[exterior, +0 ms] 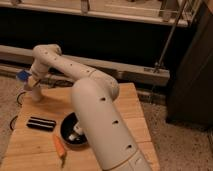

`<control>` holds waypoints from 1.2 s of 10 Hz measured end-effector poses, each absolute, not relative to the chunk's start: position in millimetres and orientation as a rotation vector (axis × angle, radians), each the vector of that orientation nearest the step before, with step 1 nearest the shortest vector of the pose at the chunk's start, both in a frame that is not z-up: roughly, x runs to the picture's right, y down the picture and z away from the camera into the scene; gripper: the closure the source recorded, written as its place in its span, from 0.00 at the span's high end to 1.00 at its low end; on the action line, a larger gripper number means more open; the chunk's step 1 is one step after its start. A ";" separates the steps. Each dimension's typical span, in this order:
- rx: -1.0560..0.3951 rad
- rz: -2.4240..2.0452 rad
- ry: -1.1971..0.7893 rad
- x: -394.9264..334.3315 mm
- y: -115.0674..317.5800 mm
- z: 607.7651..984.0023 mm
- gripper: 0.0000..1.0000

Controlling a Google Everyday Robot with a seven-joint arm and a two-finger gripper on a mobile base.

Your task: Place the white sponge in the ceramic cup

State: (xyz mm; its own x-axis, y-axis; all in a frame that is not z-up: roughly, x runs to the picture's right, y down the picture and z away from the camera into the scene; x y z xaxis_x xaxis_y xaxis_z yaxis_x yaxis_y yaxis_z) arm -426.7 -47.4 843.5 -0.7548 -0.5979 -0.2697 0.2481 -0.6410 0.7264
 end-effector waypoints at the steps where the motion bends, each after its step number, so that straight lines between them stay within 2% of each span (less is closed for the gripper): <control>1: 0.697 -2.383 -0.930 -428.1 -46.8 847.4 0.00; 12: 0.708 -2.442 -0.860 -446.4 -33.9 853.5 0.00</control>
